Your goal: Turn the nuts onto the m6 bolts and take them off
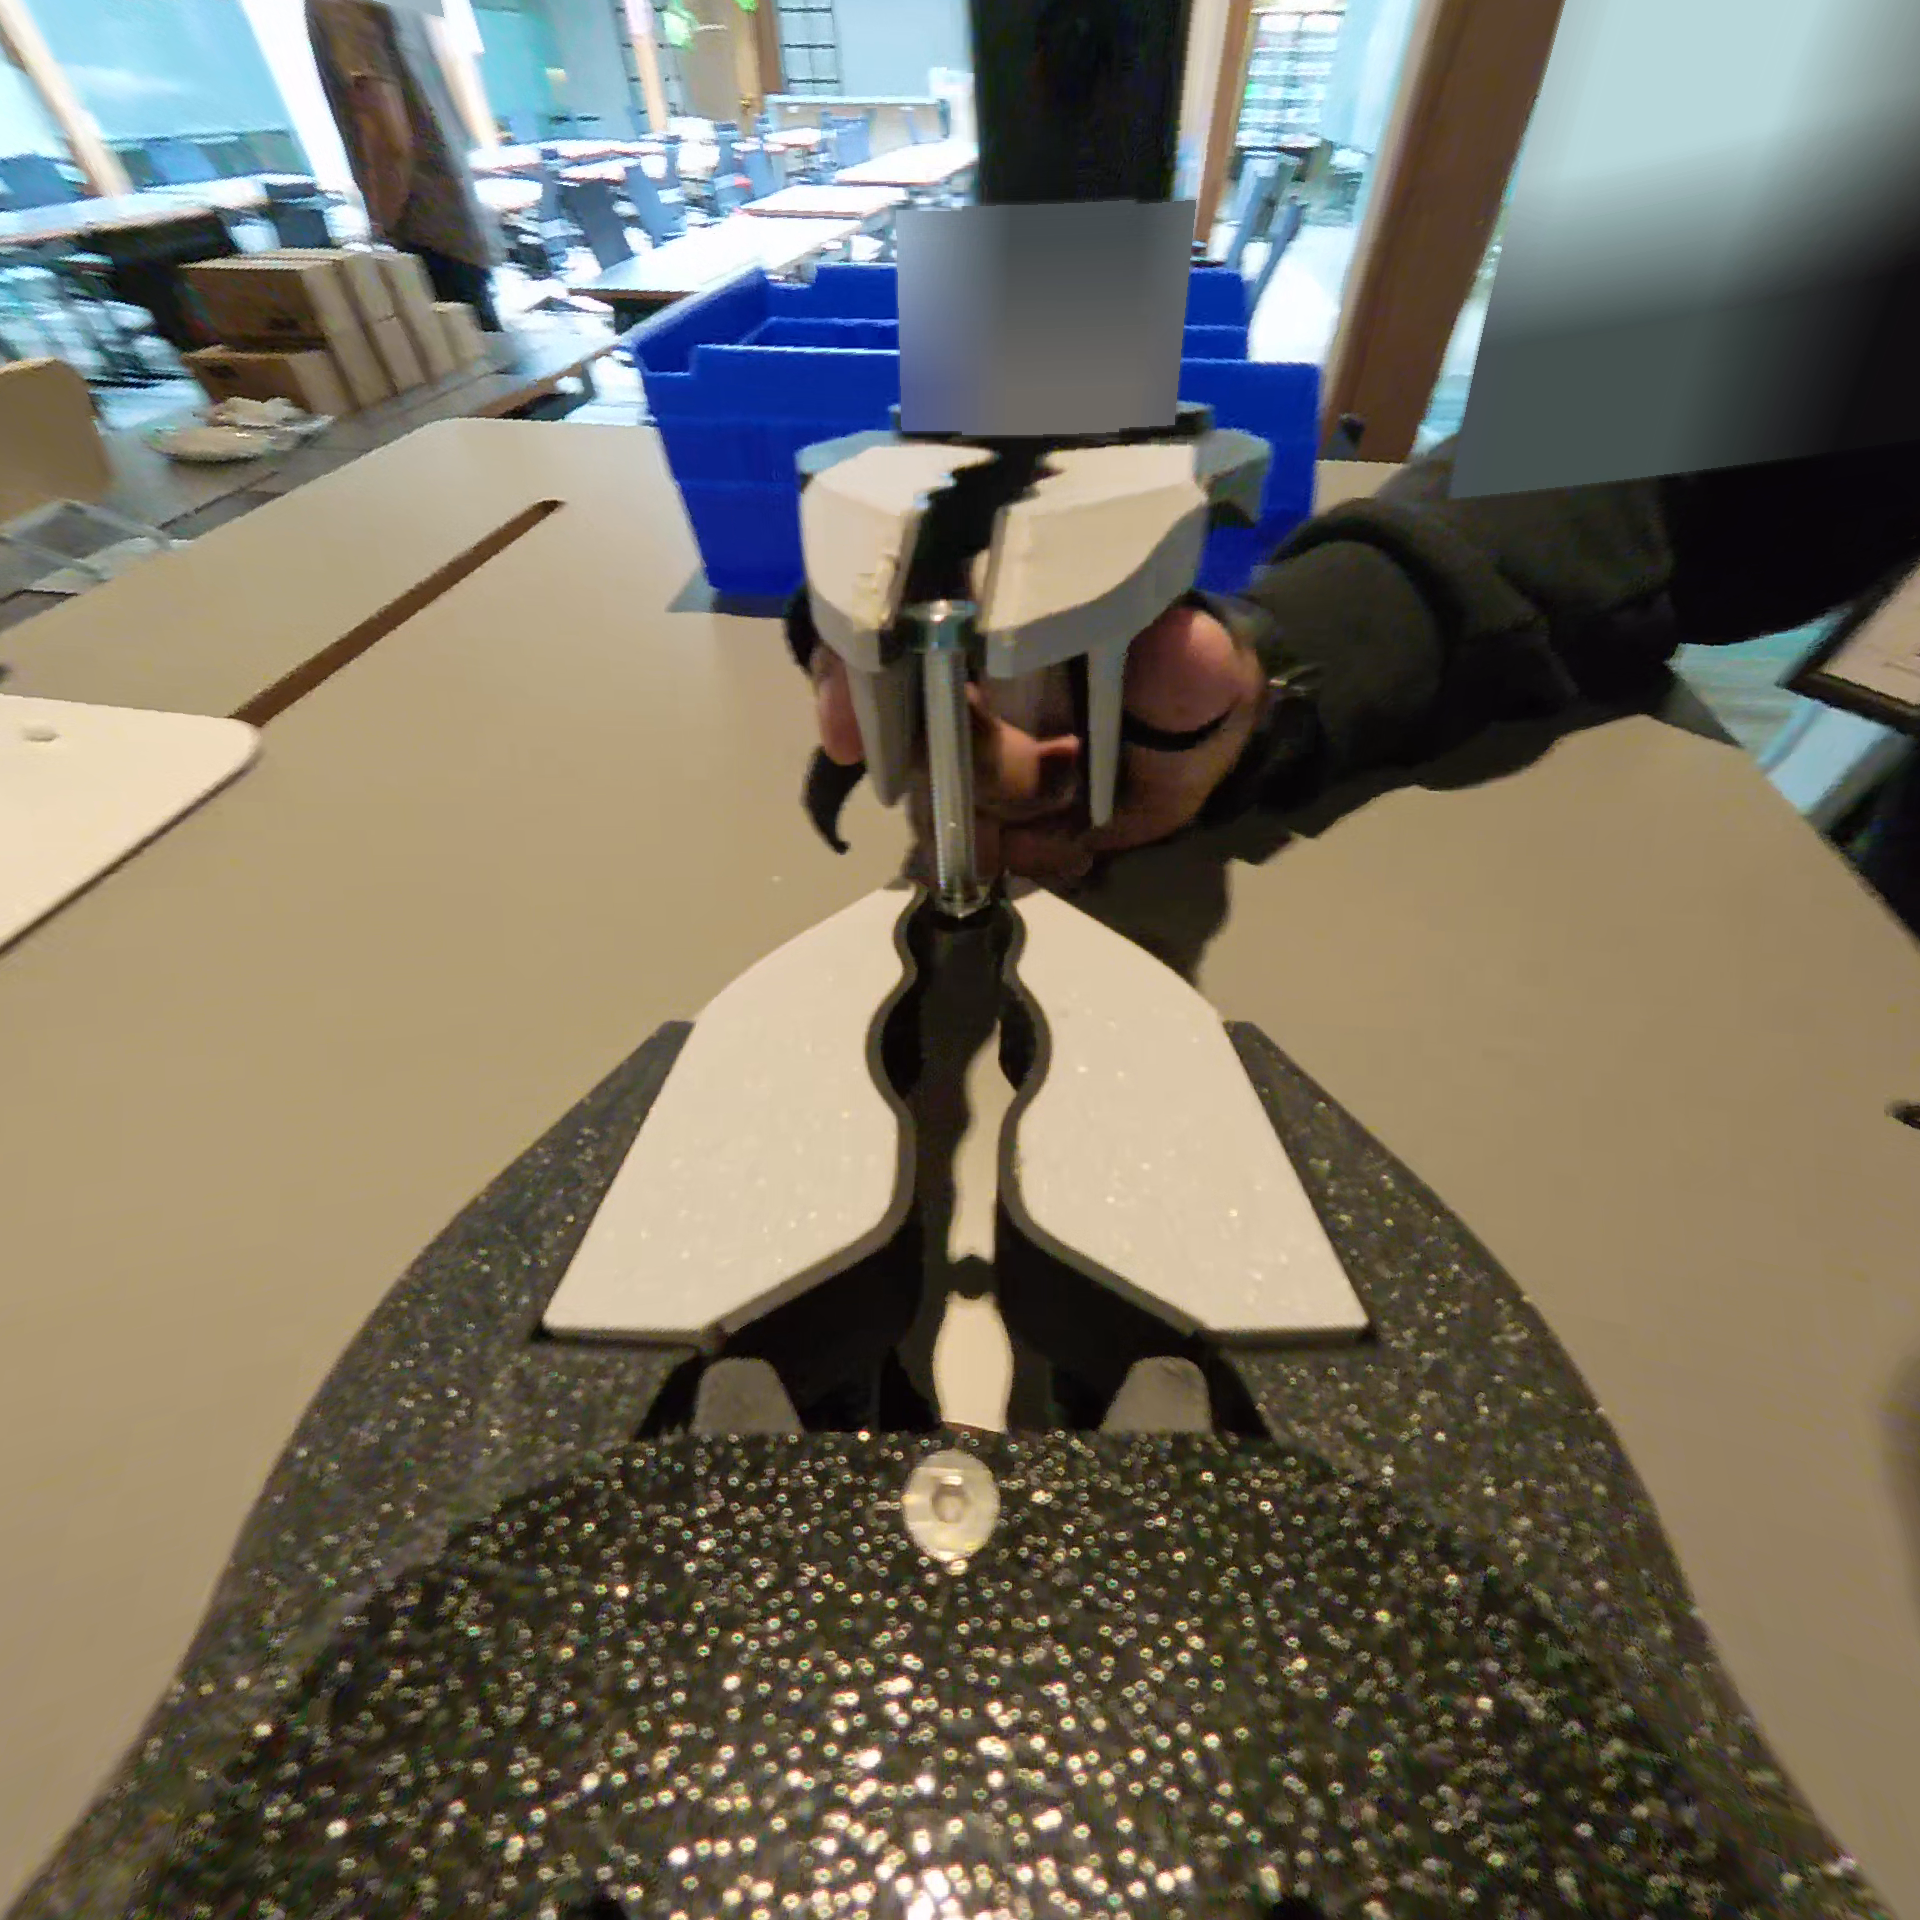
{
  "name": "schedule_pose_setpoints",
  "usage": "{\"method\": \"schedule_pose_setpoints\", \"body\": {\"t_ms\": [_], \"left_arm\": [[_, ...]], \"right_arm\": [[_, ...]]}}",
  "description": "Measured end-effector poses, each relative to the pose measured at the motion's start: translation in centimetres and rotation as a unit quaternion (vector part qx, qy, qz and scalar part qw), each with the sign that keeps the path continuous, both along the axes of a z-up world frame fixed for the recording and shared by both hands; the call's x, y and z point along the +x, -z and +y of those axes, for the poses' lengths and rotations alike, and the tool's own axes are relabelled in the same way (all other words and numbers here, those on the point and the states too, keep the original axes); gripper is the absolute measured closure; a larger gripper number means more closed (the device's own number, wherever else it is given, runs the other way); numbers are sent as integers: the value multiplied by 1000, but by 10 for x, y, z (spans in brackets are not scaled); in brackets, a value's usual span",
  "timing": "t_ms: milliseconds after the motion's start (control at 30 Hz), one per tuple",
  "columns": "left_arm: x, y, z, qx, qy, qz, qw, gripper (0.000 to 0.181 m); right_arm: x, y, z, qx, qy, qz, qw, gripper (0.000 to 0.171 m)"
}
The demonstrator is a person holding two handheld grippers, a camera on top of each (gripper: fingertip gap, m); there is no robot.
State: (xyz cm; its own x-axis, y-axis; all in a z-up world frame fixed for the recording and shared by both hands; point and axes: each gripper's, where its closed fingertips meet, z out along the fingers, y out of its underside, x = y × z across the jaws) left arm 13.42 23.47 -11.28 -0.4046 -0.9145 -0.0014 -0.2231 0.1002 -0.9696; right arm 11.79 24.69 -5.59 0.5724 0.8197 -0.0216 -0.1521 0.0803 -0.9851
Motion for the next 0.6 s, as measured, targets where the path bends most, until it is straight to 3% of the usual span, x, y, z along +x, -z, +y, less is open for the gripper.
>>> {"method": "schedule_pose_setpoints", "body": {"t_ms": [167, 233, 333, 400, 600], "left_arm": [[13, 1, 29, 86, -142, -21, 986, 171], [15, 3, 31, 125, -166, -26, 978, 171], [13, 1, 22, 100, -126, -30, 987, 171], [8, -2, 15, 68, -81, -34, 994, 171], [-10, -5, -9, -23, 53, -6, 998, 172]], "right_arm": [[16, 3, 20, -21, 129, 4, 991, 161], [14, 5, 21, -18, 139, -9, 990, 159], [6, 4, 15, -20, 79, -9, 997, 120], [3, 2, 8, -18, 32, 5, 999, 118], [-2, -4, -10, -4, -58, 24, 998, 133]]}}
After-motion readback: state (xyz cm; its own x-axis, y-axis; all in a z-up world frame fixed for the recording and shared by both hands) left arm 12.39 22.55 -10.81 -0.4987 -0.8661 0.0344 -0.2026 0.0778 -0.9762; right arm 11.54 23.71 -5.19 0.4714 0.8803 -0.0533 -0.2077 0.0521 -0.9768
